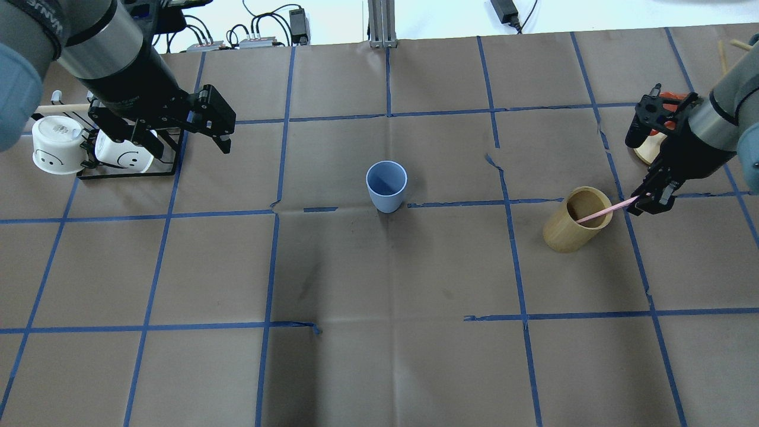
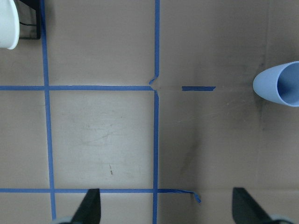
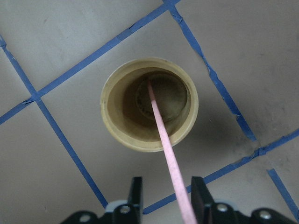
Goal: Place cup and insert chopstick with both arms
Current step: 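Grasp the pink chopstick in the bamboo cup with the right gripper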
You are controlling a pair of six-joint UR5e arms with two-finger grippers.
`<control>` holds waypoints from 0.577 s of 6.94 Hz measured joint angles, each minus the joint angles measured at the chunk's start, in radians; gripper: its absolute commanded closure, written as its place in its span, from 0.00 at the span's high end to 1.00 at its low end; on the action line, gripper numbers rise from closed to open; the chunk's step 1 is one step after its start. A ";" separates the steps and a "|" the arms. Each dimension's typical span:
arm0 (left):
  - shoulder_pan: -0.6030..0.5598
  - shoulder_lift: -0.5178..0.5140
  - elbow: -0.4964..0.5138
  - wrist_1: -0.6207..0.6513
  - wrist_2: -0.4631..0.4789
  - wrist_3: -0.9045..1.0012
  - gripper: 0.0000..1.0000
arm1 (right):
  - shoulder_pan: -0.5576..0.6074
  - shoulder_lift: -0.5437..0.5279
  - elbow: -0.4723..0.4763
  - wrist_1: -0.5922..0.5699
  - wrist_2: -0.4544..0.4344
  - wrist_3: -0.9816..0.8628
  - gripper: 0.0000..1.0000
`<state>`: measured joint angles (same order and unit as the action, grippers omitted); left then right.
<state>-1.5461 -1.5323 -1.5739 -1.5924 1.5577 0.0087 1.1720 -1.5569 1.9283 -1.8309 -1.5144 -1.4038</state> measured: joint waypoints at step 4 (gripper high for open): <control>0.001 -0.006 0.006 0.003 0.007 -0.005 1.00 | 0.000 -0.007 -0.028 0.020 -0.031 0.036 0.14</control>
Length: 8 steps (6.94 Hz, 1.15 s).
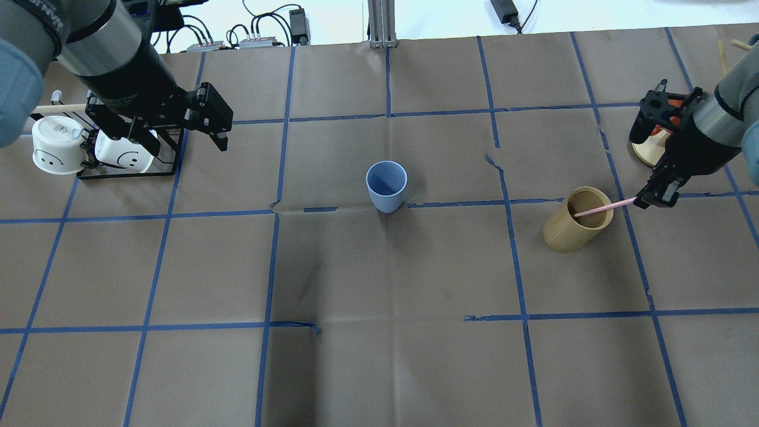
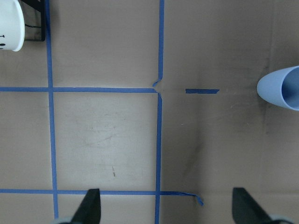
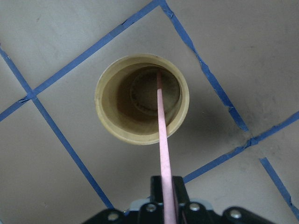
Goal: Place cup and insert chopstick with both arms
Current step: 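Grasp the pink chopstick in the bamboo cup with the right gripper, then pull the chopstick out and carry it over the blue cup with the right gripper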
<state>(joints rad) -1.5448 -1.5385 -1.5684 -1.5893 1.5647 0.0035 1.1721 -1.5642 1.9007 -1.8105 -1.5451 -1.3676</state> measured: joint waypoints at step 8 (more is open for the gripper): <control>-0.004 0.004 -0.006 -0.003 0.001 -0.002 1.00 | 0.036 -0.003 -0.414 0.458 0.034 0.235 0.15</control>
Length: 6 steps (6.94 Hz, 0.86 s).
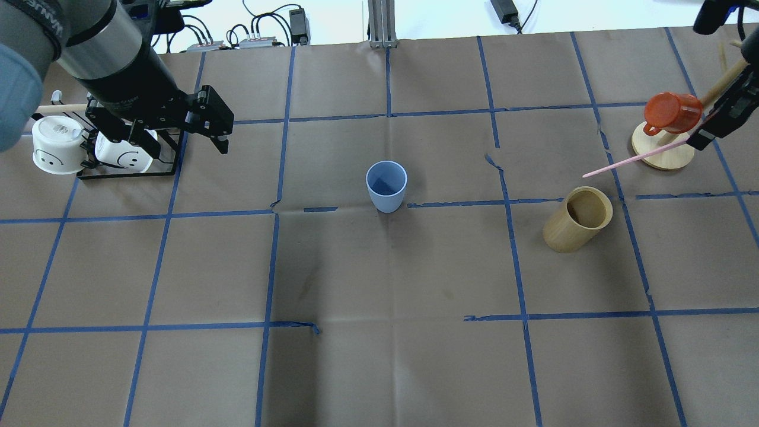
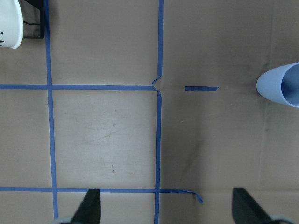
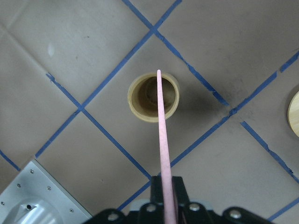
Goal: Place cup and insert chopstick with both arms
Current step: 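Pull the chopstick out and carry it over the blue cup with the right gripper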
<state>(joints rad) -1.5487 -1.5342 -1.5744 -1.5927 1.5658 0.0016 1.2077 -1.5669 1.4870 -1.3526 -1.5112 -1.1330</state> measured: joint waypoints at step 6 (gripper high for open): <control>0.000 -0.011 0.009 0.003 0.001 -0.004 1.00 | 0.387 -0.010 -0.014 -0.045 0.085 0.574 0.15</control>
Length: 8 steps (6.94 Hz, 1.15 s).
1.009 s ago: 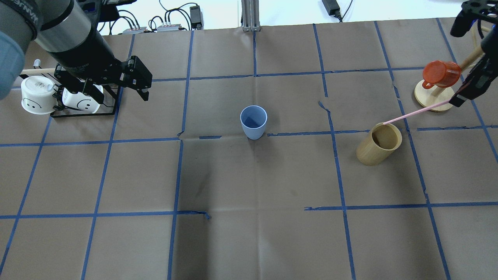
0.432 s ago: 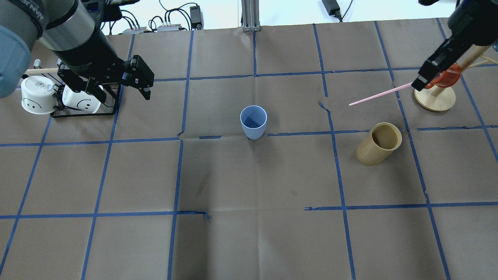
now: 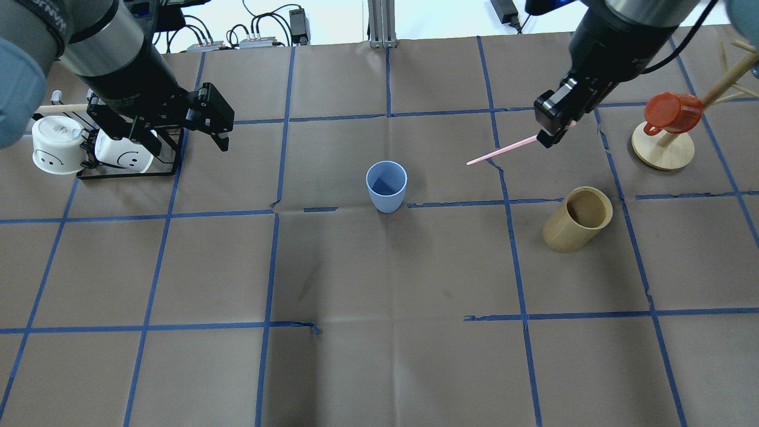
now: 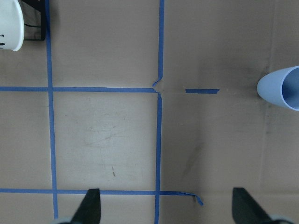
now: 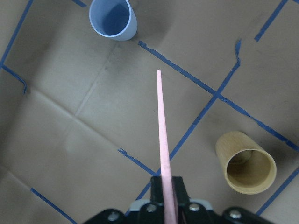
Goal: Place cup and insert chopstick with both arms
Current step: 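Pull the chopstick out and carry it over the blue cup with the right gripper, then lower the chopstick into the blue cup and open the right gripper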
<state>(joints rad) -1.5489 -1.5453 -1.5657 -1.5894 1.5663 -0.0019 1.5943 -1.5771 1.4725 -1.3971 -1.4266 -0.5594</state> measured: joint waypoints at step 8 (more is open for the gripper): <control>0.005 0.013 -0.003 -0.003 0.000 0.004 1.00 | 0.261 0.113 0.038 -0.231 -0.006 0.291 0.18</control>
<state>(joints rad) -1.5440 -1.5326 -1.5691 -1.5929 1.5663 0.0023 1.8554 -1.4637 1.5110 -1.6277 -1.4330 -0.2685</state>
